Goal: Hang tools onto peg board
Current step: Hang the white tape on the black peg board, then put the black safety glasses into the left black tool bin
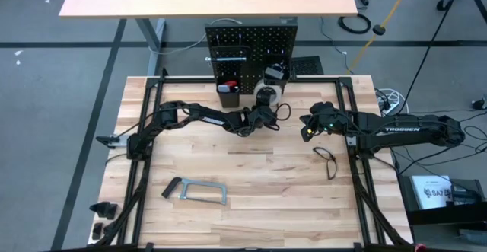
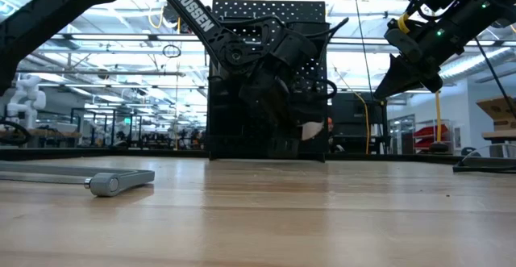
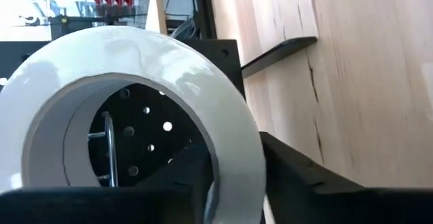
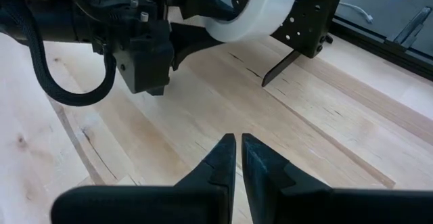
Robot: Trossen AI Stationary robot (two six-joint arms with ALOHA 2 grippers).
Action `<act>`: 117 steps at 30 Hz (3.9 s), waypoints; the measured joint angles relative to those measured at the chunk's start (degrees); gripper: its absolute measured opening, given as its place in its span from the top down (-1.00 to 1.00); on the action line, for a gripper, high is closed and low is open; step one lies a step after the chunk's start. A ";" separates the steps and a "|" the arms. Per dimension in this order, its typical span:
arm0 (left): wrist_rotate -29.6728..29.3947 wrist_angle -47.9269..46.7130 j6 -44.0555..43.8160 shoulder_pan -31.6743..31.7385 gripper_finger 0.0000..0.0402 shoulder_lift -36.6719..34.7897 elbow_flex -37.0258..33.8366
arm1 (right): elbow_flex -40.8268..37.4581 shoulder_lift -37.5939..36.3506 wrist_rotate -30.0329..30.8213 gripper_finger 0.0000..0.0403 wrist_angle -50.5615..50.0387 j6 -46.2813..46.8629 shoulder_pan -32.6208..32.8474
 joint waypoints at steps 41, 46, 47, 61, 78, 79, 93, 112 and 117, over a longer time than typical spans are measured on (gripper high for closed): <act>1.89 -1.40 -7.51 0.90 0.14 -0.07 0.02 | 0.00 0.00 -1.57 0.90 -0.09 0.39 0.02; 1.31 -1.58 -7.48 0.90 0.14 -0.07 0.02 | 0.00 0.00 -1.79 0.90 -0.08 0.42 0.01; 1.27 -1.59 -7.48 0.90 0.14 -0.07 0.02 | 0.00 0.00 -1.79 0.90 -0.09 0.40 0.02; 0.66 -1.45 -7.50 0.85 -0.30 -0.07 0.02 | 0.00 0.02 -2.93 0.90 -0.09 -0.38 0.02; -0.13 -1.13 -7.45 -0.31 -0.41 -0.07 0.04 | 0.00 0.04 -3.08 0.90 -0.09 -0.61 0.02; -0.45 -1.13 -7.45 -0.56 -0.41 -0.07 0.04 | 0.00 0.04 -3.08 0.90 -0.09 -0.61 0.01; -6.57 -0.66 -10.84 -5.88 -0.41 -3.13 0.04 | -0.02 0.04 -3.30 0.90 -0.56 -0.62 0.02; 3.72 -43.34 -56.81 -18.37 -0.41 -30.55 -2.73 | -0.02 0.04 -4.81 0.90 -0.54 -0.31 1.16; 3.56 -43.80 -64.98 -24.14 -0.41 -37.52 -13.05 | -0.02 0.04 -4.83 0.90 -0.05 0.87 2.12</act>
